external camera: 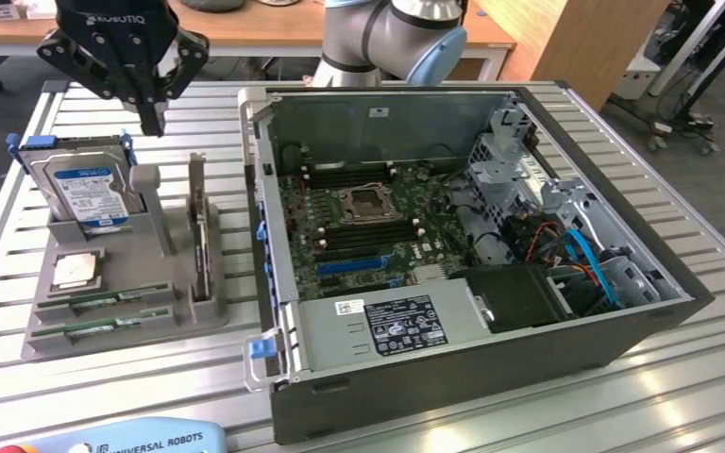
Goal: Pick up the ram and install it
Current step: 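Reach for the ram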
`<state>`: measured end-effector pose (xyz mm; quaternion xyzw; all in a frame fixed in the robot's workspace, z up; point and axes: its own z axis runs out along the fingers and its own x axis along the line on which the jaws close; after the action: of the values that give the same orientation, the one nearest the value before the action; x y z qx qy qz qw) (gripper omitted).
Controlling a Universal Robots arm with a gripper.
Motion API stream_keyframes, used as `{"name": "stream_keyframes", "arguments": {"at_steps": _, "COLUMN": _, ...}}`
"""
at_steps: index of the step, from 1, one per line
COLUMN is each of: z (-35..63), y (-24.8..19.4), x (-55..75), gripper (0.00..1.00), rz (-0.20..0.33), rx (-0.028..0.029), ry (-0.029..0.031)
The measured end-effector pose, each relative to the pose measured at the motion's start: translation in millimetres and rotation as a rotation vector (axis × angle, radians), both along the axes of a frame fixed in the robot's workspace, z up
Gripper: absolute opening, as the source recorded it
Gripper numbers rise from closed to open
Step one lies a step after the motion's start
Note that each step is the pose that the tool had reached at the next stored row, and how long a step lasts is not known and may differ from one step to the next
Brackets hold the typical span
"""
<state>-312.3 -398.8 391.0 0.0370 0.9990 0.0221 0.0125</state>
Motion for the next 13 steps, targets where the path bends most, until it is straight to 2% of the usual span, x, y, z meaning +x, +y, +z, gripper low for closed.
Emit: {"name": "stream_keyframes", "arguments": {"at_steps": 13, "z": 0.0, "y": 0.0, "x": -7.2, "gripper": 0.10, "rz": 0.000, "rx": 0.0000, "ry": 0.0000}}
